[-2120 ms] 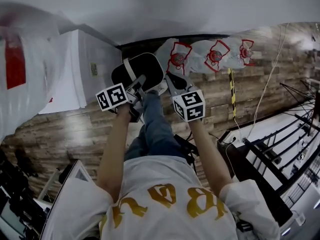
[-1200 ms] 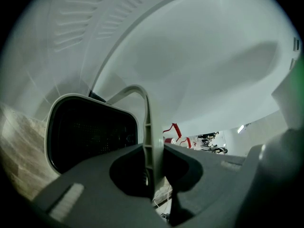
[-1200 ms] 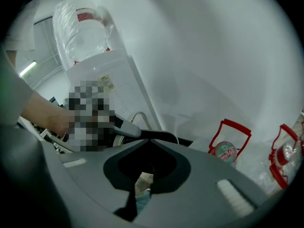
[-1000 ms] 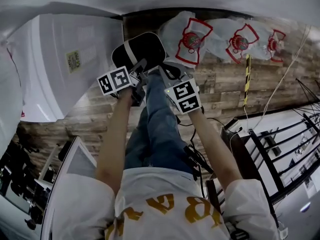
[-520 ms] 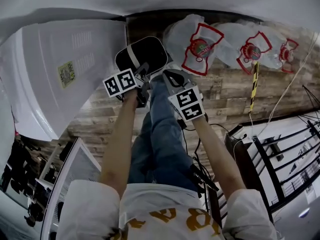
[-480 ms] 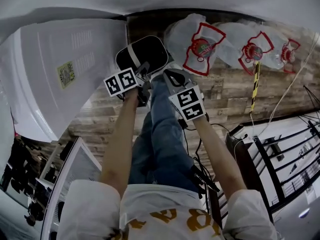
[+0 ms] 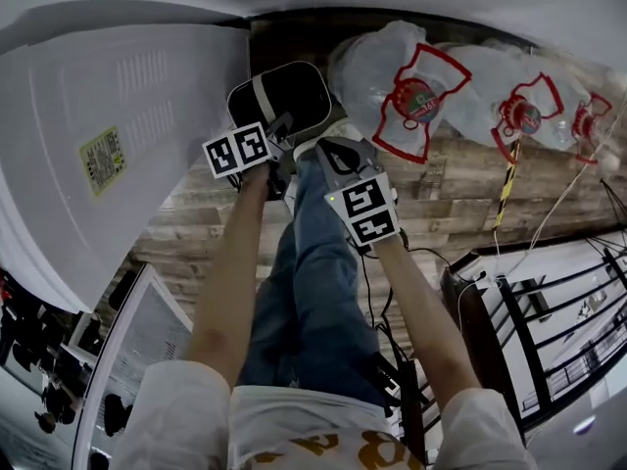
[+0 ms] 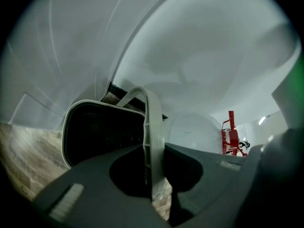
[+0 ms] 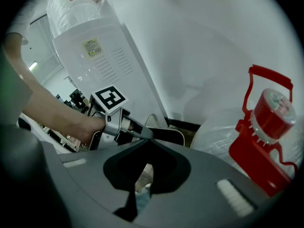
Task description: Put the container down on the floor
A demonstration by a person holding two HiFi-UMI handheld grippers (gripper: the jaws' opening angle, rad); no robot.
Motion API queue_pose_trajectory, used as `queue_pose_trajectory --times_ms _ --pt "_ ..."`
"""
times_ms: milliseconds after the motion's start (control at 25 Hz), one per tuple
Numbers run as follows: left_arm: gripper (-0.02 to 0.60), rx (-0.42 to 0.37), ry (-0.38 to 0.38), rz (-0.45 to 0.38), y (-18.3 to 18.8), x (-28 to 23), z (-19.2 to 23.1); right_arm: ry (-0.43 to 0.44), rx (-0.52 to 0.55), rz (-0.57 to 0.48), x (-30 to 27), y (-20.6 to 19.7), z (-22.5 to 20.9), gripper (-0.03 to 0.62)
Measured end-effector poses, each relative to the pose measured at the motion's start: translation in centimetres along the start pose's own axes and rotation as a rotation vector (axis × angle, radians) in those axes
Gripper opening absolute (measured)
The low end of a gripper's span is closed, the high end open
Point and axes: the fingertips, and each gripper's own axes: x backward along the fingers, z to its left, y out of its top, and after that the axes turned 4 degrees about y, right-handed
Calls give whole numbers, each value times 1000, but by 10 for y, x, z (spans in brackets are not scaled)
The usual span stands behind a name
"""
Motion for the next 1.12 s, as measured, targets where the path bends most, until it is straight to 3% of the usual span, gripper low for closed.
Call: queue_pose_trajectory --times_ms 640,880,1120 --pt "44 -47 111 37 -2 -41 49 -11 -3 60 -34 -35 -19 26" --pt "44 -72 196 10 1 -36 67 7 10 64 -39 -30 -18 26" --pt "51 -115 346 19 -10 -24 92 19 28 55 -40 -22 -15 26"
